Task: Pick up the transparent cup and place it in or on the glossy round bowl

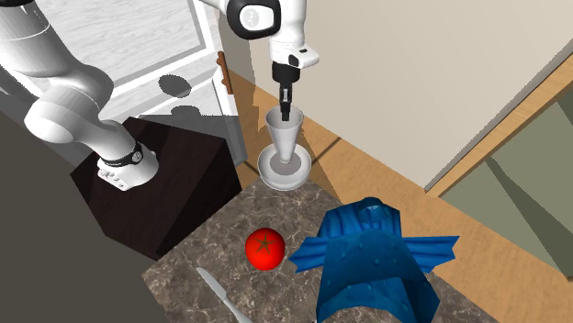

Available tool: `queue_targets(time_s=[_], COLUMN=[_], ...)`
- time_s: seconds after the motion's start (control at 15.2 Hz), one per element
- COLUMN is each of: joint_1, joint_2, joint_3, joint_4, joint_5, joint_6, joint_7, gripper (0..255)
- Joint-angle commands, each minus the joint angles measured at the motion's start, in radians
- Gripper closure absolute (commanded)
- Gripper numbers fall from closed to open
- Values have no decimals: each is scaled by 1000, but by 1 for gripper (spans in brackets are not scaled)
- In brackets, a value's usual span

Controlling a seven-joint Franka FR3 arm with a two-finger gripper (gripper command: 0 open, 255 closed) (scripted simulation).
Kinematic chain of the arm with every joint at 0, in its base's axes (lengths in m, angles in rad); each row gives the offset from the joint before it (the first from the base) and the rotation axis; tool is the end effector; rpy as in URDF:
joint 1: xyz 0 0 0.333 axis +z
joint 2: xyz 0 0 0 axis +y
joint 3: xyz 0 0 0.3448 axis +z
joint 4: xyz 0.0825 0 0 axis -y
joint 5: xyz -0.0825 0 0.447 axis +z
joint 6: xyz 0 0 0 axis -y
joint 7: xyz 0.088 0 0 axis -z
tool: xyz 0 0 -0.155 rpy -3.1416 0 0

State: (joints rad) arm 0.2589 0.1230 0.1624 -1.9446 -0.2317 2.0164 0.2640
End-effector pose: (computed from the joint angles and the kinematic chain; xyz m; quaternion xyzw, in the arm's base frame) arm 0.5920 0.2381 0.3682 0.9868 0.1300 0.0085 0.0959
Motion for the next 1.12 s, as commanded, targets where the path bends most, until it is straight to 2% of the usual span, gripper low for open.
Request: queue_targets(time_s=[0.0, 0.2, 0.26, 0.59, 0.86, 1.06], joint_1=[0, 0, 0, 0, 10, 10], joint_2=[0, 0, 0, 0, -28, -29], joint_3=[0, 0, 0, 0, 10, 10], joint_4=[0, 0, 0, 0, 91, 91], joint_5=[0, 0, 0, 0, 16, 16], joint_6=[1, 1, 1, 1, -119, -119], joint_7=[0, 0, 0, 0, -10, -10], gripper=[255, 255, 0, 0, 0, 0])
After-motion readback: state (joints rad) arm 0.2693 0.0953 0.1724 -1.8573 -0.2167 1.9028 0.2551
